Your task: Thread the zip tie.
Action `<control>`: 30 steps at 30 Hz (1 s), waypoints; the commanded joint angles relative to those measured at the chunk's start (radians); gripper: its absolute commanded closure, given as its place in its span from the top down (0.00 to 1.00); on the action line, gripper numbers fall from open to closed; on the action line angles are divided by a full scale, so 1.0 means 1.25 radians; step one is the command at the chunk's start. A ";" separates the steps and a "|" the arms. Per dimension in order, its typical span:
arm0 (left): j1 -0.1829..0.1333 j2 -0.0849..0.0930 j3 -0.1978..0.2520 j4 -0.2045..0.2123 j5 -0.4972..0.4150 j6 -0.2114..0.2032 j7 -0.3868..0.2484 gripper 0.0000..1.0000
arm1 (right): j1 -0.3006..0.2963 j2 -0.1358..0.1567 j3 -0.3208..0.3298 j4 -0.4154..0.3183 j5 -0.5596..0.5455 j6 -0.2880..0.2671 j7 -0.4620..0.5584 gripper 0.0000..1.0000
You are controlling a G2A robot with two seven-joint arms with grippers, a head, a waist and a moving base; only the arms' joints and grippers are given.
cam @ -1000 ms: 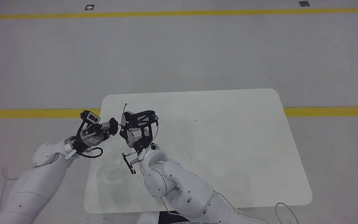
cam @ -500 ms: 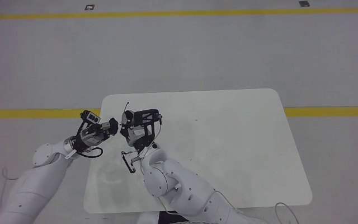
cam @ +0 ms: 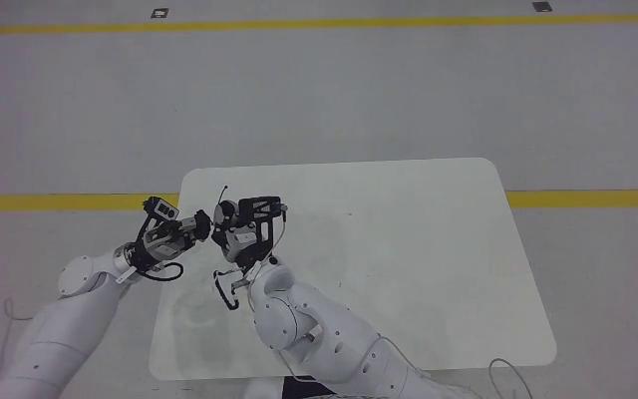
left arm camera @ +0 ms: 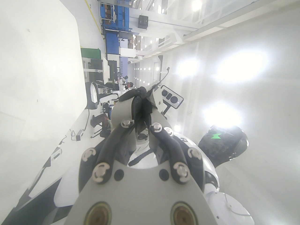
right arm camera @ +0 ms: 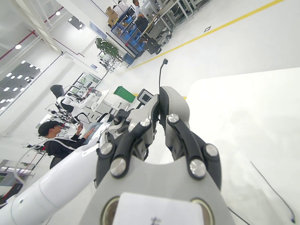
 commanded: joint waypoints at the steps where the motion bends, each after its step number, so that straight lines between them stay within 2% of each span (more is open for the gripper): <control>1: 0.000 0.000 0.000 0.000 0.000 0.000 0.000 0.00 | 0.000 0.000 0.001 0.001 0.006 0.000 -0.002 0.00; 10: 0.000 0.000 0.000 0.000 0.000 0.000 0.000 0.00 | -0.001 0.001 -0.001 0.000 0.038 -0.007 -0.052 0.00; 13: 0.000 0.000 0.000 0.000 0.000 0.000 0.000 0.00 | 0.000 0.002 -0.005 0.003 0.033 -0.022 -0.061 0.00; 23: 0.000 0.000 0.000 0.000 0.000 0.000 0.000 0.00 | -0.005 0.003 0.002 0.004 0.027 -0.059 -0.065 0.00; 30: 0.000 0.000 0.000 0.000 0.000 0.000 0.000 0.00 | -0.010 0.006 0.006 -0.003 0.018 -0.068 -0.061 0.00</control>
